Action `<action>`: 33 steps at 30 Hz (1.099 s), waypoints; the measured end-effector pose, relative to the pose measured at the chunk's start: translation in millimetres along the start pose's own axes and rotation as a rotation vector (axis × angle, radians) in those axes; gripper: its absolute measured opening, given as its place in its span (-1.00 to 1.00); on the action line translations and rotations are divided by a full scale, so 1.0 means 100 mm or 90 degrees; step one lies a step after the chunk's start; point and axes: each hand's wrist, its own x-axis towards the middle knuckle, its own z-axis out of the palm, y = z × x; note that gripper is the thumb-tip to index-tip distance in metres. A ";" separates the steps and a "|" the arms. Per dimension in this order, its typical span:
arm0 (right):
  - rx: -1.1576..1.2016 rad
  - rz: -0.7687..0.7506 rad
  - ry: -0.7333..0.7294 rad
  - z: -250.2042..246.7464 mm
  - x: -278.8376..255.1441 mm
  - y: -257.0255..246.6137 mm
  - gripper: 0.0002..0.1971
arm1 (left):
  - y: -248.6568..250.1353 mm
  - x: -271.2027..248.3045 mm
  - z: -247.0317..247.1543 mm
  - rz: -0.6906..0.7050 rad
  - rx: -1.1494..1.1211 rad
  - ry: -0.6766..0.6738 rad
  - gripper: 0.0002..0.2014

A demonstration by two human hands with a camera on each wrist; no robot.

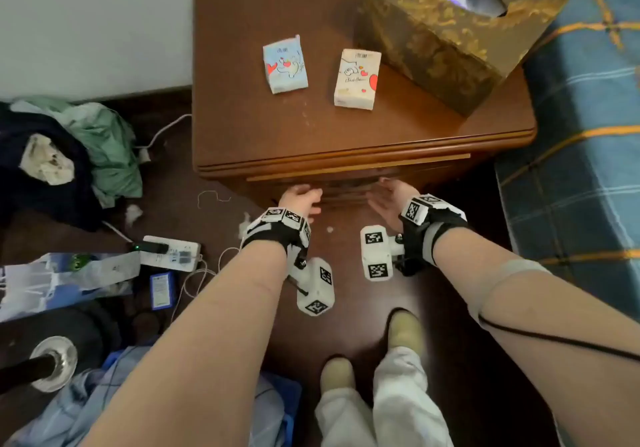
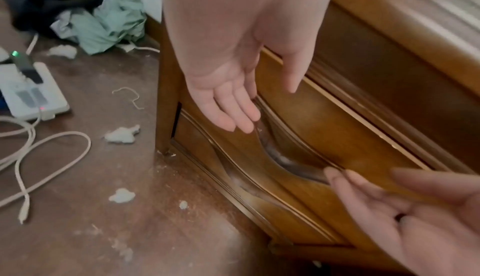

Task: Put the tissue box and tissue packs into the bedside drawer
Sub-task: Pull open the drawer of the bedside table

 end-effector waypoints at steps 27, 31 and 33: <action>-1.060 -0.623 0.013 -0.37 -0.48 0.17 -0.76 | -0.20 0.02 -0.64 0.339 0.672 0.199 -0.56; -1.214 -0.578 0.038 -0.48 -0.37 0.19 -0.55 | -0.20 -0.04 -0.62 0.272 0.709 0.145 -0.55; -1.199 -0.529 0.058 -0.50 -0.37 0.19 -0.59 | -0.21 -0.07 -0.63 0.229 0.719 0.099 -0.56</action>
